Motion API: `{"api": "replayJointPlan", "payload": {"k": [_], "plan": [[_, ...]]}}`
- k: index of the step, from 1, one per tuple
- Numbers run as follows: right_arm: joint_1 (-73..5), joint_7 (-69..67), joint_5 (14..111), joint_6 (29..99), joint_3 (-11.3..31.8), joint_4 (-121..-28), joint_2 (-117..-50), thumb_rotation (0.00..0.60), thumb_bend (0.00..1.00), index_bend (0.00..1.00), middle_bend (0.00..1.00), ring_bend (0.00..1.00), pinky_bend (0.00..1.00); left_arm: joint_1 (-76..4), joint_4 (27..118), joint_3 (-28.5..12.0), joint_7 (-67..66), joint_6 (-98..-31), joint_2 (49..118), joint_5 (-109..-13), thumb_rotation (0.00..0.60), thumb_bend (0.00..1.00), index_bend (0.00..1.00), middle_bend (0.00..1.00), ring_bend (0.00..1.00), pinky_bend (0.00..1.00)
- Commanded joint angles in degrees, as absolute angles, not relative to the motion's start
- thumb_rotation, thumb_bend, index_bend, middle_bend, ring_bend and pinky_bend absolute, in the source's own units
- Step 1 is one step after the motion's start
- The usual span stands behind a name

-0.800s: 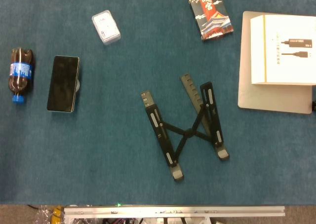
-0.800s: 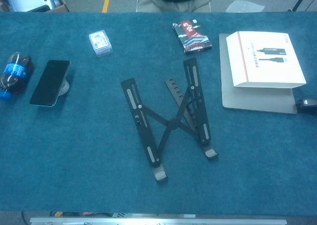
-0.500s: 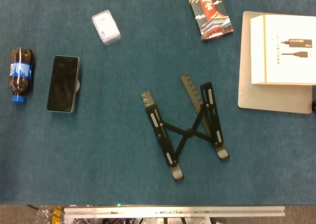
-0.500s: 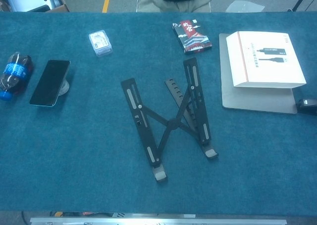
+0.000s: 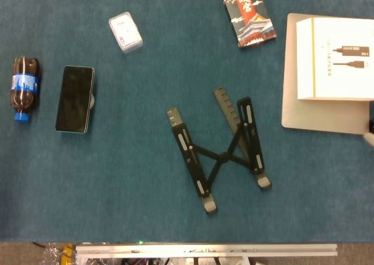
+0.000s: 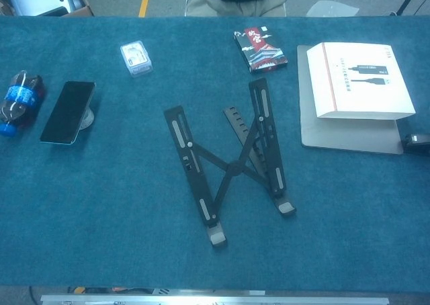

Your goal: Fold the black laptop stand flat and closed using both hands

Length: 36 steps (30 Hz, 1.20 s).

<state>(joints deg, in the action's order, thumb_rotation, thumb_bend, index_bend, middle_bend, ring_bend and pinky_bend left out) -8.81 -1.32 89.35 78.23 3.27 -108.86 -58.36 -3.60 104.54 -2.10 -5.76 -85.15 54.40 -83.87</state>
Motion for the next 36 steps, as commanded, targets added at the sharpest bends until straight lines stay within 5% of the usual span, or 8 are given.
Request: {"api": "replayJointPlan", "payload": {"k": [1, 15, 36], "plan": [[-12.9, -12.0, 91.0, 71.9, 2.7, -110.5, -56.4, 0.600, 0.07, 0.14, 0.14, 0.07, 0.15, -3.8, 104.7, -2.2, -6.1, -84.9, 54.4, -83.7, 0.600, 0.20, 0.17, 0.15, 0.04, 0.03], [-25.5, -54.6, 92.6, 58.5, 3.7, -106.4, -60.7, 0.600, 0.00, 0.07, 0.14, 0.06, 0.15, -4.3, 104.3, -2.5, -6.1, -83.9, 54.4, -82.6, 0.600, 0.20, 0.17, 0.15, 0.04, 0.03], [-34.9, -73.9, 97.6, 54.4, -0.6, -90.2, -75.5, 0.600, 0.00, 0.07, 0.14, 0.06, 0.15, -4.5, 103.3, -2.5, -5.0, -83.1, 54.2, -82.0, 0.600, 0.20, 0.17, 0.15, 0.04, 0.03]]}}
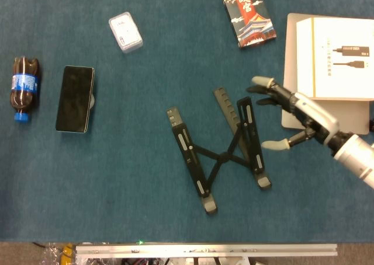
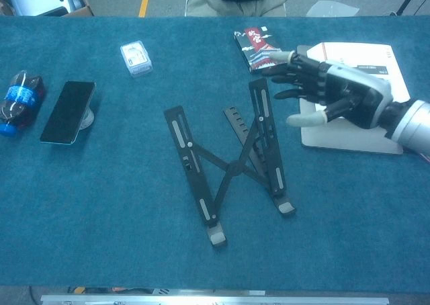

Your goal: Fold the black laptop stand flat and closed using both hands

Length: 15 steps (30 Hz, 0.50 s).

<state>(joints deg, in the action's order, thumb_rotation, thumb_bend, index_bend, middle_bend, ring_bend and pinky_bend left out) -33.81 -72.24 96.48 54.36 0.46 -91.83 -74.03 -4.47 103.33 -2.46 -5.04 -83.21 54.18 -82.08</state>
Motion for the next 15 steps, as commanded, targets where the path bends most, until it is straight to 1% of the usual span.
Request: {"api": "replayJointPlan", "payload": {"k": [1, 6, 15], "plan": [[-35.1, -74.5, 97.9, 54.6, -0.9, -89.8, -75.9, 0.600, 0.00, 0.07, 0.14, 0.06, 0.15, -4.5, 103.2, -2.5, -5.0, -83.1, 54.2, -82.0, 0.600, 0.20, 0.17, 0.15, 0.04, 0.04], [-36.5, -76.5, 99.2, 55.5, -2.3, -87.1, -78.0, 0.600, 0.00, 0.07, 0.14, 0.06, 0.15, -5.5, 102.1, -2.4, -4.7, -81.4, 54.2, -82.1, 0.600, 0.20, 0.17, 0.15, 0.04, 0.03], [-37.3, -79.0, 101.1, 58.8, -5.2, -85.5, -78.9, 0.600, 0.00, 0.07, 0.15, 0.06, 0.15, -6.2, 102.2, -2.4, -4.8, -80.5, 54.2, -82.1, 0.600, 0.20, 0.17, 0.15, 0.04, 0.03]]}}
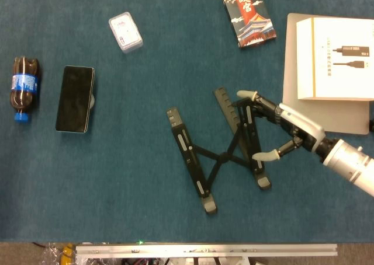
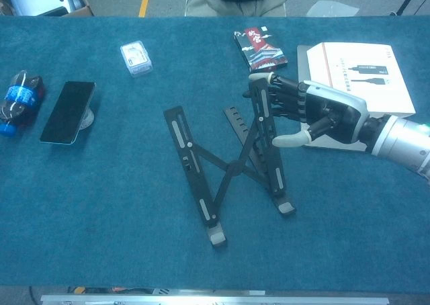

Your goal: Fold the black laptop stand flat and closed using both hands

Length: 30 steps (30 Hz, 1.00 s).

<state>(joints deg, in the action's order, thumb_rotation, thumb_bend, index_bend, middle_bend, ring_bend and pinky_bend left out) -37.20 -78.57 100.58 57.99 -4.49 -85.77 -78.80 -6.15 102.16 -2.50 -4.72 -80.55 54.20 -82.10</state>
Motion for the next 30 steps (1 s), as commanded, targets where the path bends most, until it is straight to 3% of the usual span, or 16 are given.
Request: {"api": "replayJointPlan", "payload": {"k": [1, 14, 30], "plan": [[-37.4, -79.1, 101.3, 59.2, -5.5, -85.6, -78.9, 0.600, 0.00, 0.07, 0.15, 0.06, 0.15, -6.2, 102.2, -2.4, -4.9, -80.5, 54.3, -82.1, 0.600, 0.20, 0.17, 0.15, 0.04, 0.03], [-36.8, -77.7, 103.7, 64.6, -9.7, -90.3, -75.0, 0.600, 0.00, 0.07, 0.15, 0.06, 0.15, -5.9, 102.4, -2.3, -5.2, -81.1, 54.6, -81.8, 0.600, 0.20, 0.17, 0.15, 0.04, 0.03], [-33.9, -73.4, 109.1, 70.4, -18.0, -96.0, -69.1, 0.600, 0.00, 0.07, 0.15, 0.06, 0.15, -5.8, 103.3, -1.9, -5.8, -81.8, 54.9, -83.0, 0.600, 0.20, 0.17, 0.15, 0.04, 0.03]]}}
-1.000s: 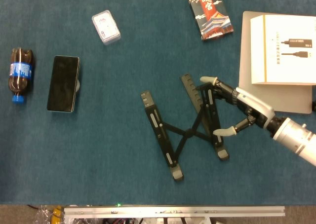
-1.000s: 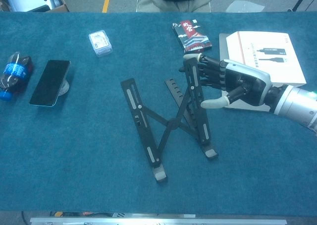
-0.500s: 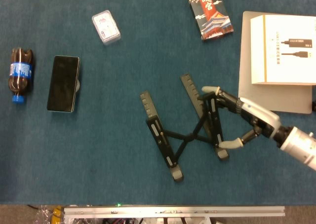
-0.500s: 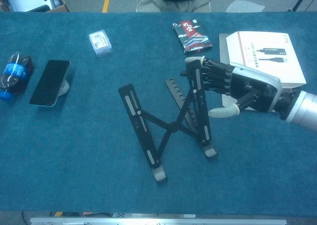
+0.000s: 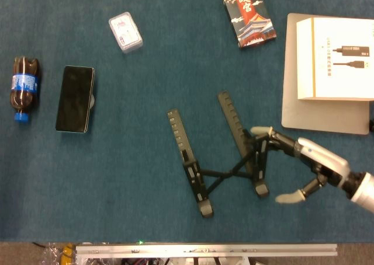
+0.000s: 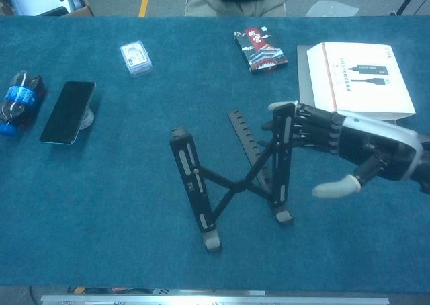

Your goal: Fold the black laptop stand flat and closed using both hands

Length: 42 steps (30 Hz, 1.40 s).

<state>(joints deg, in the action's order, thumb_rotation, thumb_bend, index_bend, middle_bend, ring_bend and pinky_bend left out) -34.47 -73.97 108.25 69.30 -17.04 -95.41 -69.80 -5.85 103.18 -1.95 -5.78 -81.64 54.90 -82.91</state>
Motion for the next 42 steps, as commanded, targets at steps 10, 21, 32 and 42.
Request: {"api": "replayJointPlan", "payload": {"k": [10, 21, 32, 42], "plan": [[-32.3, -72.4, 111.8, 73.6, -21.5, -96.3, -68.0, 0.600, 0.00, 0.07, 0.15, 0.06, 0.15, -5.3, 104.0, -1.5, -6.0, -82.7, 54.7, -83.7, 0.600, 0.20, 0.17, 0.15, 0.04, 0.04], [-31.2, -71.8, 113.1, 75.0, -23.9, -95.7, -68.3, 0.600, 0.00, 0.06, 0.15, 0.06, 0.15, -4.9, 104.2, -1.3, -5.9, -83.3, 54.6, -84.3, 0.600, 0.20, 0.17, 0.15, 0.04, 0.03], [-31.3, -74.8, 112.9, 73.7, -25.5, -91.4, -71.5, 0.600, 0.00, 0.07, 0.15, 0.06, 0.15, -4.7, 104.3, -1.2, -5.8, -83.5, 54.4, -84.5, 0.600, 0.20, 0.17, 0.15, 0.04, 0.04], [-31.4, -76.6, 112.1, 73.1, -26.2, -88.9, -73.5, 0.600, 0.00, 0.07, 0.15, 0.06, 0.15, -4.7, 104.4, -1.2, -6.0, -83.3, 54.3, -84.3, 0.600, 0.20, 0.17, 0.15, 0.04, 0.03]]}}
